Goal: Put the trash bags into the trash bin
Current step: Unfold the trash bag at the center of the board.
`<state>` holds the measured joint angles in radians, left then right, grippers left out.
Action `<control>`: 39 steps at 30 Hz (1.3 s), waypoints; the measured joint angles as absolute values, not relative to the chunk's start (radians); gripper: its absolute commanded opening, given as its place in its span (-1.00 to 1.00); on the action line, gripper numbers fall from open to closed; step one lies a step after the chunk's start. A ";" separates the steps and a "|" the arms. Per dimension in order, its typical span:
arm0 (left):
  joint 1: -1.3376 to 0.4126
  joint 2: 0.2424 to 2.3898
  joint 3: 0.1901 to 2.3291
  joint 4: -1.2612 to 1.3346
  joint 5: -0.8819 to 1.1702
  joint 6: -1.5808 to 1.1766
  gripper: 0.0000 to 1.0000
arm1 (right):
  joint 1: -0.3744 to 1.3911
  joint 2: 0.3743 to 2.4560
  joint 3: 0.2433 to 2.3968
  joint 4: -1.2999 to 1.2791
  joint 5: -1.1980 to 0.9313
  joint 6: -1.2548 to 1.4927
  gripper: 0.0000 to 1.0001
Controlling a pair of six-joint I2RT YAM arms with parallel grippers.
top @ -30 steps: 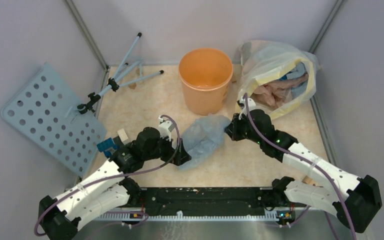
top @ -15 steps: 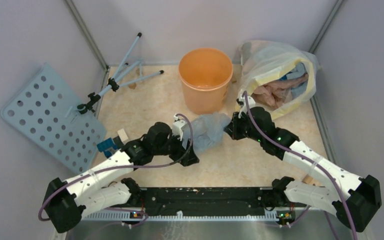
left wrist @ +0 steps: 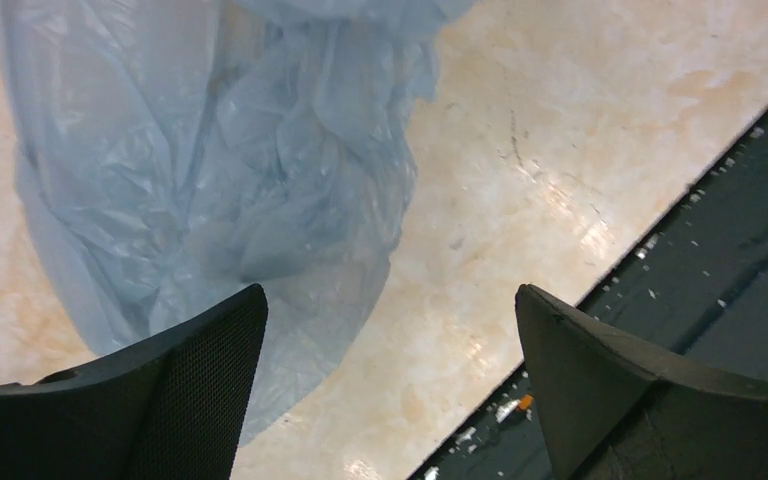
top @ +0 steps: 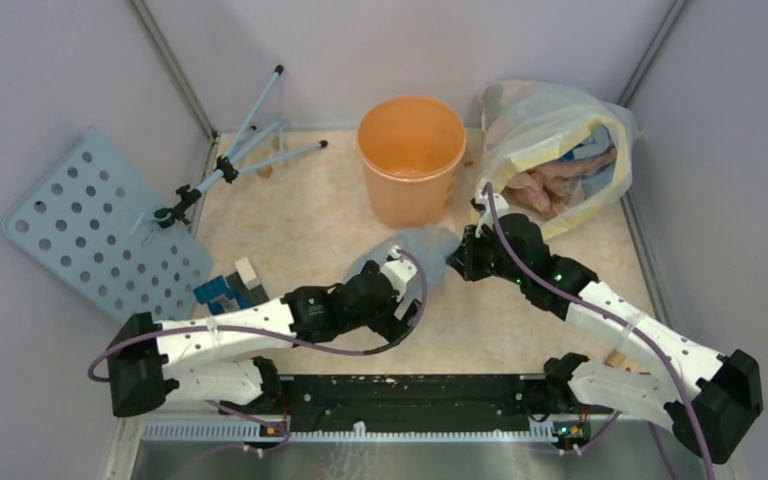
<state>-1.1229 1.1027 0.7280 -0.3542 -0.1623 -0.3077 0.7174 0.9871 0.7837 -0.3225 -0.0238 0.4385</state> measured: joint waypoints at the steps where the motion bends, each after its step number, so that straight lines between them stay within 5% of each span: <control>1: -1.139 1.122 0.743 -0.357 -0.192 -0.296 0.82 | 0.717 0.987 0.784 -0.323 -0.024 0.438 -1.00; 4: -1.149 1.186 0.790 -0.366 -0.295 -0.286 0.41 | 0.717 0.989 0.784 -0.323 -0.024 0.437 -0.99; 10: -1.133 1.253 0.811 -0.377 -0.420 -0.295 -0.76 | 0.717 0.976 0.778 -0.324 0.003 0.437 -0.96; 12: -1.115 1.245 0.810 -0.372 -0.419 -0.300 -0.98 | 0.717 0.951 0.766 -0.326 0.027 0.437 -0.90; 22: -0.973 1.053 0.797 -0.347 -0.303 -0.296 -1.00 | 0.717 0.871 0.758 -0.370 0.139 0.417 -0.63; 29: -0.779 0.957 0.760 -0.319 -0.027 -0.324 -1.00 | 0.717 0.809 0.758 -0.413 0.245 0.392 -0.60; 39: -0.672 0.926 0.735 -0.281 0.243 -0.378 -1.00 | 0.717 0.596 0.706 -0.414 0.467 0.421 0.06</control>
<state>-0.6724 0.9260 0.7353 -0.2813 0.2428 -0.3782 0.7174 0.5961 0.7059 -0.4137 0.4671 0.4213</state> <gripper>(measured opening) 0.005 0.415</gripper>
